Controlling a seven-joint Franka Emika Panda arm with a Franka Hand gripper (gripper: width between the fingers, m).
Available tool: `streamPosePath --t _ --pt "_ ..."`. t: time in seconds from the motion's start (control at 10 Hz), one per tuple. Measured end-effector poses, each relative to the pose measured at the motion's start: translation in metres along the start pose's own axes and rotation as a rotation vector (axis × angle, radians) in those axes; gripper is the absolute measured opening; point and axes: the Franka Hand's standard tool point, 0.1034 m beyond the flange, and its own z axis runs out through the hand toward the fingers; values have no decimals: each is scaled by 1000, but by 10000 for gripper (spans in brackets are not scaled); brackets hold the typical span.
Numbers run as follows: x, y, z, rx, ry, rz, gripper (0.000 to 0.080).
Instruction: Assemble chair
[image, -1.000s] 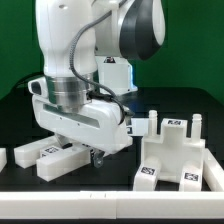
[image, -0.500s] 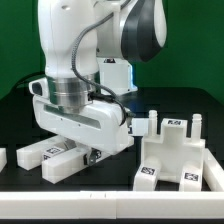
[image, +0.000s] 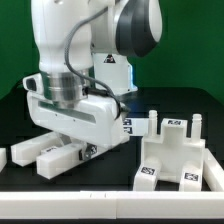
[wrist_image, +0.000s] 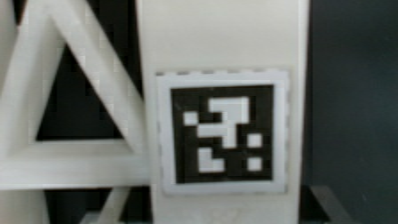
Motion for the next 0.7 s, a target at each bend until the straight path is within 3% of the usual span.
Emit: streamPosePath --t 0.2,0.4,0.6,0.7 --pt "-4 -10 -32 33 -27 -6 284" --pt "-18 -44 -67 53 -14 -63 284" --pt "-36 -73 -93 33 0 -165 284" --pt "-37 -73 -88 30 7 -170 284"
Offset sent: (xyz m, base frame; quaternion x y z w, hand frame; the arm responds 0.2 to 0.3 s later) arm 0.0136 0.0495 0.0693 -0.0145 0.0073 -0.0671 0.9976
